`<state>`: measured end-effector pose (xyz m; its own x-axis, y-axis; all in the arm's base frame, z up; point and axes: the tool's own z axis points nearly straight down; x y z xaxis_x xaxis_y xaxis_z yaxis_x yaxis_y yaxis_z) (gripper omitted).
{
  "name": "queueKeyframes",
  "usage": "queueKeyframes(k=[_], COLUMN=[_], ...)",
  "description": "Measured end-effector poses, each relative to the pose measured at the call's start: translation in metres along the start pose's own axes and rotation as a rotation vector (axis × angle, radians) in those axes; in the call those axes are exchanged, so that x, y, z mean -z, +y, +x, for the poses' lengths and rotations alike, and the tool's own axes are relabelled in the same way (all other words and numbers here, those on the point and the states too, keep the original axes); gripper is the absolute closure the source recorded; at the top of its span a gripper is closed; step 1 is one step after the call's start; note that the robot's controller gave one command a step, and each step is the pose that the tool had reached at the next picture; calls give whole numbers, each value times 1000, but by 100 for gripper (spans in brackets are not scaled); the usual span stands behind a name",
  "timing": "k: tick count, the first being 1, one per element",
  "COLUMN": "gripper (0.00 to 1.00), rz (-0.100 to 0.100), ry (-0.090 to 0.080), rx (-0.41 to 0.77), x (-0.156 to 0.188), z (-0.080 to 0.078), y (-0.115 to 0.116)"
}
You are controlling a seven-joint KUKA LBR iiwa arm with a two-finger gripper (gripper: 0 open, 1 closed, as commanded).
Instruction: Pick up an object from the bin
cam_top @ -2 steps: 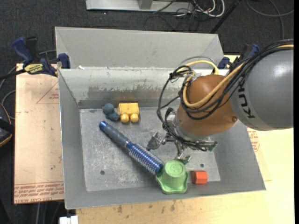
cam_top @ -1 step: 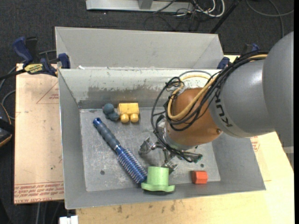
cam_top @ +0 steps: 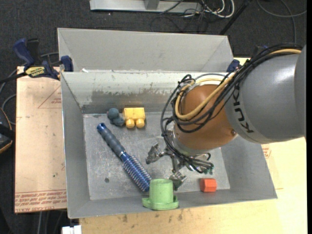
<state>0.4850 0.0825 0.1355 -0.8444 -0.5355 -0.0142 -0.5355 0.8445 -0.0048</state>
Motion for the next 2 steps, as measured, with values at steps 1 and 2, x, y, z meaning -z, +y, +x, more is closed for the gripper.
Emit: queueKeyframes(k=[1, 2], gripper=[0, 100], rz=[-6, -5], ry=[10, 12], rx=[-111, -113], x=[-2, -2], z=[-36, -35], y=[48, 46])
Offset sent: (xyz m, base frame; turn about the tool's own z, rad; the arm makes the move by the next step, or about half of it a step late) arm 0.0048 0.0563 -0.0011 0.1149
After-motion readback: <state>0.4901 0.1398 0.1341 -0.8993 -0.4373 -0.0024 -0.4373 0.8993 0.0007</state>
